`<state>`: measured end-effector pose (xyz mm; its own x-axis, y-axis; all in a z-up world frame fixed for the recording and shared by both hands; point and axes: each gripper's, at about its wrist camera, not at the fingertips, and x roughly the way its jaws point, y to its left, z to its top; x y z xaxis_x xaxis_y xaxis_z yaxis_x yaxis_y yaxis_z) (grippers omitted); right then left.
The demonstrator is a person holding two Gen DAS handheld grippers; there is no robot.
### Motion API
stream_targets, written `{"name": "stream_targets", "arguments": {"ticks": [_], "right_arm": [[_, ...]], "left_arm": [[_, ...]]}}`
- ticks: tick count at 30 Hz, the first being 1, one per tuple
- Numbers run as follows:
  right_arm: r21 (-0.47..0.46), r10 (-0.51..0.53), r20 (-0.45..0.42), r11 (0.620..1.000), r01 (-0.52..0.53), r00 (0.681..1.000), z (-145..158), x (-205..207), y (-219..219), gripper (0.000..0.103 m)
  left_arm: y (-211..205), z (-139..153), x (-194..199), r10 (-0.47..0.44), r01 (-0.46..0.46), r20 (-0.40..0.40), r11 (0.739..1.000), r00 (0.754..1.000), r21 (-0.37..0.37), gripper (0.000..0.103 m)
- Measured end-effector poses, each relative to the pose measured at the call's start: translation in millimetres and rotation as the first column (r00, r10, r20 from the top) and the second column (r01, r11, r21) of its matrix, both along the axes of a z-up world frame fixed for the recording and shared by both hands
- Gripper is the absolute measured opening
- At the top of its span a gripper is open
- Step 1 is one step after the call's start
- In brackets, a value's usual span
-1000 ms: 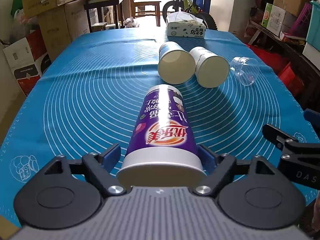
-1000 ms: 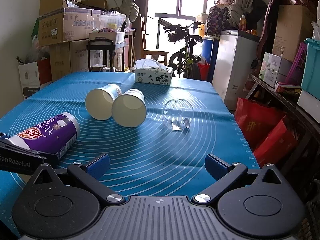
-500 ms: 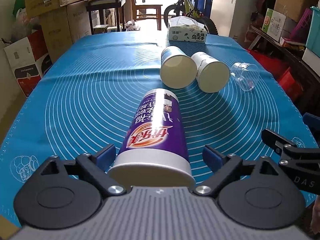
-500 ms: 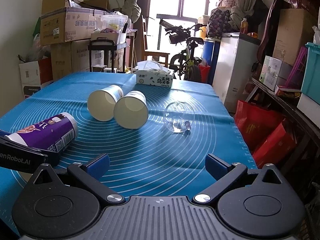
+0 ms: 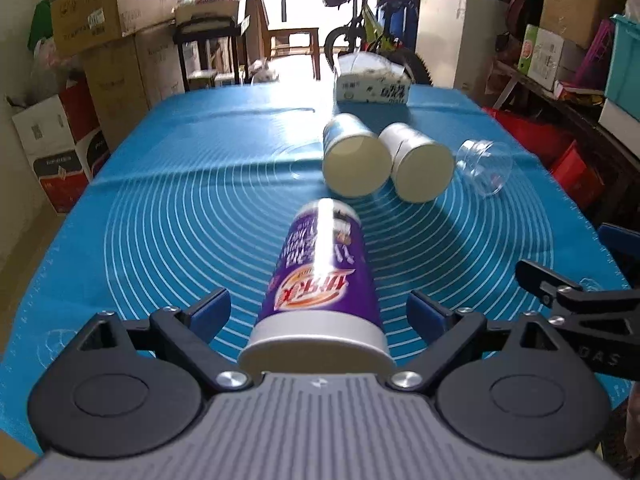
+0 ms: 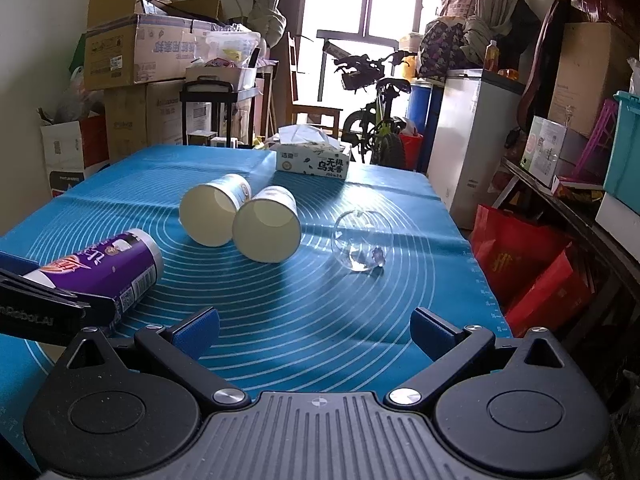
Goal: Flip cup upside down
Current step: 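Lift the purple cup with the left gripper and carry it toward the right gripper, then lower the purple cup onto the mat with the left gripper while the right gripper grasps it, then lift the purple cup with the right gripper and rotate it mouth-down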
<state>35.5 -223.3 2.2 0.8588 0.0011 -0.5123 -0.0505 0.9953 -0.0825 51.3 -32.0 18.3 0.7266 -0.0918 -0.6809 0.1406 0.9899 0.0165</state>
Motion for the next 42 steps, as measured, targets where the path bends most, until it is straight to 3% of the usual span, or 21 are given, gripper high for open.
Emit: {"name": "stream_targets", "arguments": {"ticks": [5,10,16,23,31,39,42], "right_arm": [[0.012,0.013,0.014,1.0,-0.014,1.0,13.2,-1.2,0.0,0.103],[0.018,0.044,0.032,0.999,-0.045,0.998,34.6,1.9,8.8,0.103],[0.029,0.119,0.018,0.992,-0.119,0.993,62.2,15.0,34.0,0.103],[0.087,0.209,-0.135,0.976,-0.198,0.969,72.9,55.2,72.9,0.103],[0.178,0.199,-0.393,0.974,-0.138,0.898,49.1,114.4,104.8,0.097],[0.224,0.193,-0.541,0.971,-0.081,0.819,19.7,143.0,120.2,0.084],[0.262,0.222,-0.571,0.962,-0.081,0.791,14.0,149.6,123.7,0.073]], "left_arm": [[7.6,22.4,-11.1,-0.009,0.01,0.048,1.0,0.999,-0.027,0.094],[28.5,39.4,-12.9,0.04,-0.036,0.096,0.999,0.995,-0.038,0.094],[67.5,39.7,-3.5,0.109,-0.108,0.086,0.994,0.99,-0.018,0.094],[105.1,25.1,9.1,0.164,-0.166,0.061,0.985,0.985,0.037,0.094],[130.0,5.9,14.5,0.173,-0.174,0.029,0.984,0.985,0.04,0.094],[141.4,-7.4,24.0,0.179,-0.179,0.006,0.983,0.984,0.033,0.094],[142.5,-9.4,25.2,0.181,-0.181,0.005,0.983,0.983,0.03,0.094]]}}
